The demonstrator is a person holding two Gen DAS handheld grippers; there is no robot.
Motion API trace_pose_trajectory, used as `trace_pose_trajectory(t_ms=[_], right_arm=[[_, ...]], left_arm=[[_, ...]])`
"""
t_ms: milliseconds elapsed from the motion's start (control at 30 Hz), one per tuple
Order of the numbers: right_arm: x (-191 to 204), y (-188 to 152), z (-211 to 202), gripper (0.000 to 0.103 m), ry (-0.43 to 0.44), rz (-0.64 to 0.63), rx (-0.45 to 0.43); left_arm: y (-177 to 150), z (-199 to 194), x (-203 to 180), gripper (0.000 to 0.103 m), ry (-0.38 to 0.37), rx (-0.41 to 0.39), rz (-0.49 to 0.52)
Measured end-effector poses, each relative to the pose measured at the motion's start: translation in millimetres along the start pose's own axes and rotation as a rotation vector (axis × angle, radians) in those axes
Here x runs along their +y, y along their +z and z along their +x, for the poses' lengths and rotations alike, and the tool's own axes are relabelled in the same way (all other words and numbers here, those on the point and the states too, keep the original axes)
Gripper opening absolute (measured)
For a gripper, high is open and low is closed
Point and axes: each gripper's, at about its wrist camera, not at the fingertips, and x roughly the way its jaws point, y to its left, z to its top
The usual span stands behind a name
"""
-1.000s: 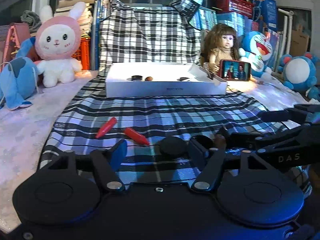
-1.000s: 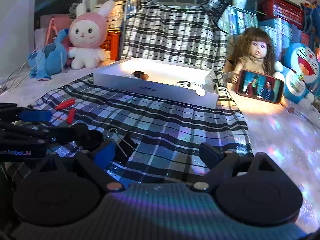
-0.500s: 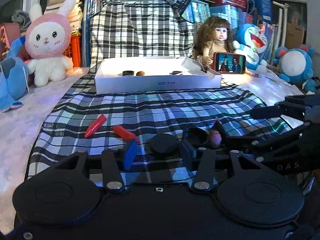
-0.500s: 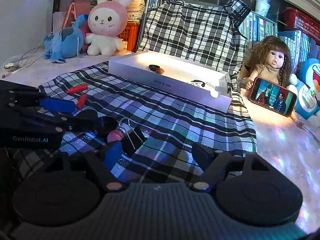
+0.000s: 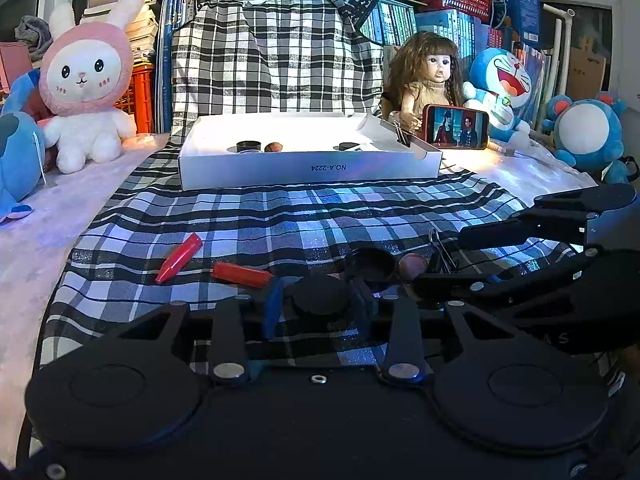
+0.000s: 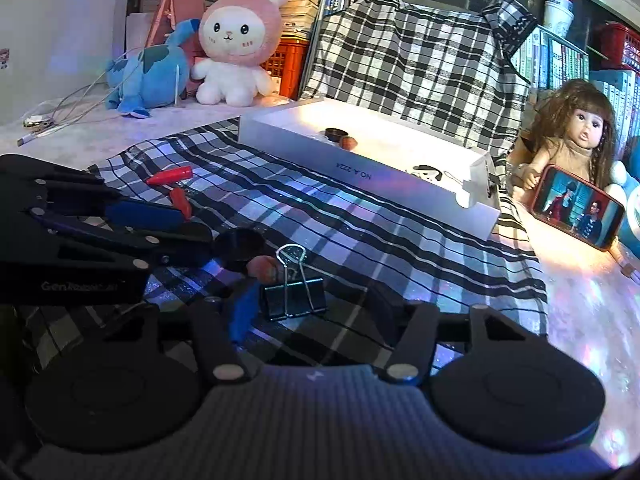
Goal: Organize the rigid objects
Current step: 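Grasp another black round cap with the left tool while the right tool grasps the black binder clip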
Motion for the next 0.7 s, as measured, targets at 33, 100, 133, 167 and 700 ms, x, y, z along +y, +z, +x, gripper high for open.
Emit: trace_pose_trajectory(t_ms=[33, 100, 133, 167, 700], right_arm=[[0.3, 0.2, 0.5, 0.069, 0.003, 0.0, -0.001], [0.6, 0.2, 0.9, 0.066, 0.008, 0.006, -0.003], [0.6, -0.2, 0.9, 0.066, 0.01, 0.01, -0.004], [0.5, -0.7, 0.8, 0.065, 0.013, 0.016, -0.006], [5.3, -7.1, -3.3, 0.039, 0.024, 0.1, -0.025]], left_arm=[[0.1, 0.7, 0.1, 0.034, 0.0, -0.001, -0.001], [0.0, 0.9, 0.0, 0.034, -0.001, -0.002, -0.007], [-0.2, 1.2, 0.2, 0.034, -0.001, -0.003, -0.011], [-0.3, 1.3, 0.3, 0.034, -0.001, -0.004, -0.013], [-1.2, 1.7, -5.7, 0.033, 0.02, -0.01, 0.008]])
